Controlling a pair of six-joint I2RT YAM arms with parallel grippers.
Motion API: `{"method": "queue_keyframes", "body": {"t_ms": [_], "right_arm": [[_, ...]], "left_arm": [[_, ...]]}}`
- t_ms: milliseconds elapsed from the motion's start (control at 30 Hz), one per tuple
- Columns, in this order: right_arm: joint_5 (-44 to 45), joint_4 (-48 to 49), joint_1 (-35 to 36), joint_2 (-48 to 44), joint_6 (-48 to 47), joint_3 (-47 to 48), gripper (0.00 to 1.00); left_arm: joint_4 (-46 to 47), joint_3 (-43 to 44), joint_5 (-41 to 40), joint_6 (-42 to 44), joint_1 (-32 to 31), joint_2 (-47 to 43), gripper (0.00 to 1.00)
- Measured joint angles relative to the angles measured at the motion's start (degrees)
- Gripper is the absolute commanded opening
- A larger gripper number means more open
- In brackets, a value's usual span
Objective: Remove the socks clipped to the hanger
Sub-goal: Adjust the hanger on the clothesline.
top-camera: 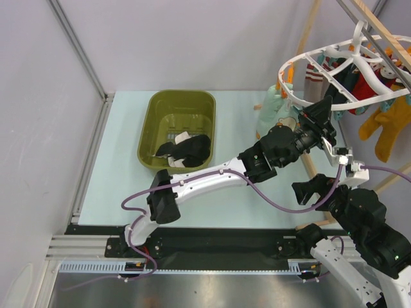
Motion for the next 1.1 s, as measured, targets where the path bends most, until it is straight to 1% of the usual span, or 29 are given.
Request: {"method": "queue_keyframes", "body": {"t_ms": [200, 467, 500, 567, 600, 700, 733, 767, 933, 1000, 1100], "right_arm": [[0.22, -1.33, 0.00, -0.52, -0.07, 1.16, 0.92], [-1.49, -4.81, 0.00, -2.38, -2.05, 8.07, 0.92], [-1.68, -5.40, 0.00, -2.67, -2.38, 8.87, 0.92], [-1.84, -6.95, 0.00, -3.04, -2.84, 10.64, 0.92], [-1.81, -7.52, 0.00, -3.21, -3.06, 11.39, 0.92], [-1.73, -8.63, 0.00, -3.58, -3.50, 13.27, 0.92], [-1.64, -8.83, 0.00, -3.63, -3.65, 13.70, 0.92], [-1.62, -8.98, 0.00, -3.67, -3.67, 13.97, 0.92], [-1.31, -10.12, 0.22, -3.67, -3.80, 14.12, 0.93], [-1.18, -10.45, 0.33, -3.67, -3.87, 14.12, 0.93], [-0.79, -10.80, 0.59, -3.67, -3.89, 14.12, 0.93]], "left_arm": [[1.68, -1.03, -0.02, 2.25, -1.03, -0.17, 0.00], [4.42, -3.63, -0.04, 2.84, -1.84, -1.03, 0.01], [4.76, -3.91, -0.04, 2.82, -1.92, -1.03, 0.03], [5.40, -4.13, -0.04, 2.71, -2.05, -1.03, 0.13], [5.81, -4.20, -0.02, 2.64, -2.10, -1.03, 0.24], [8.24, -4.66, 0.09, 1.97, -2.27, -1.03, 0.46], [9.35, -4.79, 0.11, 1.57, -2.36, -1.03, 0.57], [9.92, -4.81, 0.11, 1.31, -2.43, -1.03, 0.59], [12.96, -4.74, -2.21, -3.67, -2.60, -1.03, 0.89], [11.85, -4.50, -4.13, -7.54, -2.38, -1.27, 0.96], [7.23, -4.68, -5.95, -14.99, -1.51, -2.69, 0.97]]}}
